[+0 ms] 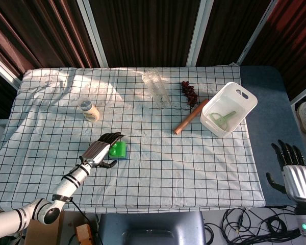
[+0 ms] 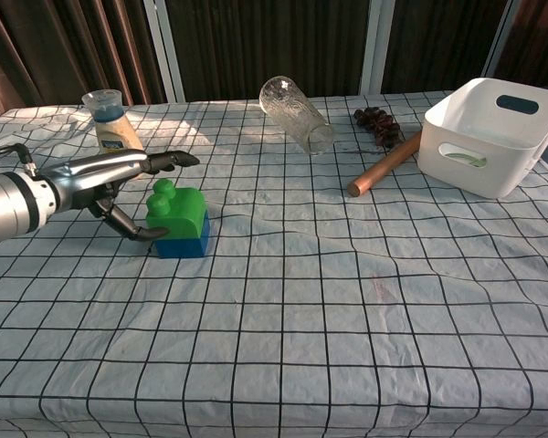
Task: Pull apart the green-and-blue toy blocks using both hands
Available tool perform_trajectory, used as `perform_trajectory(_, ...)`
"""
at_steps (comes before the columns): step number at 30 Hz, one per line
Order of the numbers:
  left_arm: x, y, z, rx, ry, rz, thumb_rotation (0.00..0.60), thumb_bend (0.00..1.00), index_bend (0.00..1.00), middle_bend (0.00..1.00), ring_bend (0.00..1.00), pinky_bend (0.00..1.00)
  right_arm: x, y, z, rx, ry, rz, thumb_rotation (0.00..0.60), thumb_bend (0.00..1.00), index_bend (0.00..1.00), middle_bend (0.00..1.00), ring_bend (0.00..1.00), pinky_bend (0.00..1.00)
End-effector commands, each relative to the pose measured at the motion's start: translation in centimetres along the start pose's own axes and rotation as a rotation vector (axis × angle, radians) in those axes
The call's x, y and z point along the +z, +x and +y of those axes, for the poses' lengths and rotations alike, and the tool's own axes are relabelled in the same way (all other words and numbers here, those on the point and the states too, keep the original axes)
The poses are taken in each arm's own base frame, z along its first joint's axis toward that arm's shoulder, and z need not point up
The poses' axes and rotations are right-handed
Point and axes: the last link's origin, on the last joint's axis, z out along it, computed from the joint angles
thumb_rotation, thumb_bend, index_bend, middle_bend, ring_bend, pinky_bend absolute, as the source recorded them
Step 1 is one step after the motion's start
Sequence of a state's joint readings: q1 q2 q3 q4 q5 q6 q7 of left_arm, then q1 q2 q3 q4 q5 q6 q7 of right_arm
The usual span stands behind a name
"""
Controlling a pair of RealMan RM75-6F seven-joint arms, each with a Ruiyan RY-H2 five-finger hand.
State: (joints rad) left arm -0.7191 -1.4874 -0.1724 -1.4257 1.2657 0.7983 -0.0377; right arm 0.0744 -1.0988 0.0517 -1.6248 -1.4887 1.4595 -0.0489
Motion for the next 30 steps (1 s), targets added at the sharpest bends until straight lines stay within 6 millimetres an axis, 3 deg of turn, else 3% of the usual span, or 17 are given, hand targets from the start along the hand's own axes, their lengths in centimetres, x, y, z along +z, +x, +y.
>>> perform_trajectory(1, 0.1, -0.2, 0.0, 0.009, 0.011, -0.009, 0.6, 0.33, 0.0, 0.0, 0.0, 0.07, -0.1, 0.0, 0.0, 0.001, 0.002, -0.002, 0.6, 0.28, 0.0, 0.0, 0.0, 0.0)
perform_trajectory(8, 0.8, -0.7, 0.2, 0.021, 0.018, -0.002, 0.6, 0.33, 0.01, 0.0, 0.02, 0.14, -0.1, 0.0, 0.0, 0.001, 0.003, -0.004, 0.6, 0.28, 0.0, 0.0, 0.0, 0.0)
perform_trajectory(11, 1.0, -0.9, 0.4, 0.023, 0.016, 0.002, 0.6, 0.33, 0.07, 0.05, 0.07, 0.19, -0.1, 0.1, 0.0, 0.002, 0.005, -0.003, 0.6, 0.28, 0.0, 0.0, 0.0, 0.0)
perform_trajectory(21, 1.8, -1.2, 0.5, 0.025, 0.037, 0.044, 0.6, 0.35, 0.36, 0.33, 0.32, 0.43, -0.2, 0.2, 0.1, 0.008, 0.003, 0.004, 0.6, 0.28, 0.0, 0.0, 0.0, 0.0)
perform_trajectory(27, 1.2, -0.5, 0.6, 0.038, 0.048, 0.157, 0.6, 0.49, 0.56, 0.55, 0.53, 0.66, -0.2, 0.2, 0.1, 0.012, 0.008, 0.002, 0.6, 0.28, 0.0, 0.0, 0.0, 0.0)
perform_trajectory(30, -0.1, 0.4, 0.9, -0.004, 0.039, 0.275, 0.6, 0.59, 0.64, 0.63, 0.6, 0.74, -0.1, 0.3, 0.0, 0.023, 0.031, 0.006, 0.6, 0.28, 0.0, 0.0, 0.0, 0.0)
